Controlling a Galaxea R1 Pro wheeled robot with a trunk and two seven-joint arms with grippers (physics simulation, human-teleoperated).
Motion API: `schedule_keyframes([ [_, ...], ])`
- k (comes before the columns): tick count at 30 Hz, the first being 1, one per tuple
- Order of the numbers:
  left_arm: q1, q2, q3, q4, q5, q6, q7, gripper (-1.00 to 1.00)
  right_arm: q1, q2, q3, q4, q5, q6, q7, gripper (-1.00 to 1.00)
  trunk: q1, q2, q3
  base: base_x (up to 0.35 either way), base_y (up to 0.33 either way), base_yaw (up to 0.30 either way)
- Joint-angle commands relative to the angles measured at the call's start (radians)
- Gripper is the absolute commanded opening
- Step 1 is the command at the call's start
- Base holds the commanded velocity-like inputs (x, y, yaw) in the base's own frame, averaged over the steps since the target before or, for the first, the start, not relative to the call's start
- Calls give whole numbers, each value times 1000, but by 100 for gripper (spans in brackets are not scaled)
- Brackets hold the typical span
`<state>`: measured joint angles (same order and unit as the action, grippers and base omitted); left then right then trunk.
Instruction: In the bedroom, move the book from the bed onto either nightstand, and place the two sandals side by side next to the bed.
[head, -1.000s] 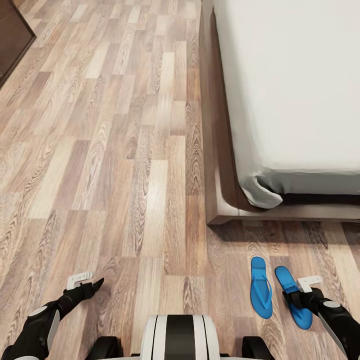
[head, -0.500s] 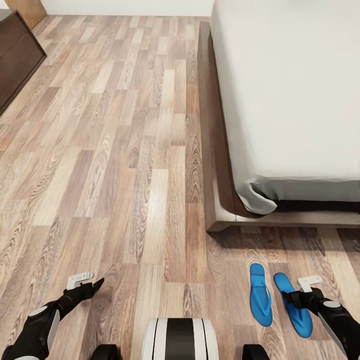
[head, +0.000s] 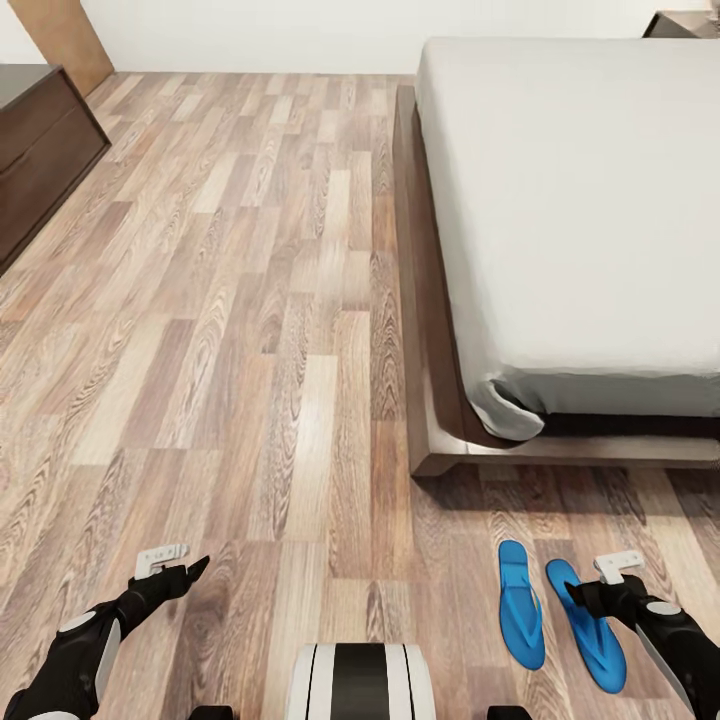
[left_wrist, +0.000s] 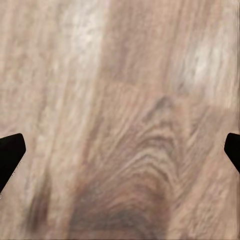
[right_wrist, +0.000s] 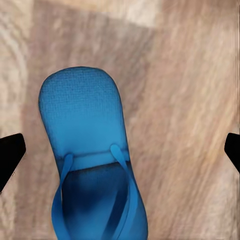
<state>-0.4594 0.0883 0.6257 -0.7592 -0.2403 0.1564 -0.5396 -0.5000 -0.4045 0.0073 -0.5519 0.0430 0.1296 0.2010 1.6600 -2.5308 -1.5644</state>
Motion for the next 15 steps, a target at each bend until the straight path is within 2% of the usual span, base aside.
schedule_keyframes([
  [1, -1, -1, 5, -2, -5, 6, -8, 100, 0, 0, 1, -3, 5, 5, 3, 100, -1, 0, 3, 0, 0, 0],
  [4, -1, -1, 5, -2, -5, 6, -8, 100, 0, 0, 0, -10, 3, 5, 4, 100, -2, 1, 15, 0, 0, 0],
  [6, -1, -1, 5, -2, -5, 6, -8, 100, 0, -1, 0, -17, 1, 6, 49, 100, -3, 1, 23, 0, 0, 0],
  [11, -1, -1, 5, 2, -5, 6, -7, 100, 0, -5, -10, -26, -9, 10, 245, 100, -5, 2, 42, 0, 0, 0],
  [12, -1, -1, 5, 7, -5, 6, -7, 100, 0, -7, -18, -25, -28, 11, 302, 100, -6, 3, 46, 0, 0, 0],
  [13, -1, -1, 5, 10, -5, 6, -7, 100, 0, -8, -23, -24, -44, 12, 329, 100, -6, 3, 50, 0, 0, 0],
  [14, -1, -1, 2, 17, -5, 6, -8, 100, 0, -11, -48, -18, -141, 13, 417, 100, -6, 3, 54, 0, 0, 0],
  [15, -1, -1, 0, 18, -5, 6, -8, 100, 0, -12, -56, -16, -203, 14, 454, 100, -7, 3, 58, 0, 0, 0],
])
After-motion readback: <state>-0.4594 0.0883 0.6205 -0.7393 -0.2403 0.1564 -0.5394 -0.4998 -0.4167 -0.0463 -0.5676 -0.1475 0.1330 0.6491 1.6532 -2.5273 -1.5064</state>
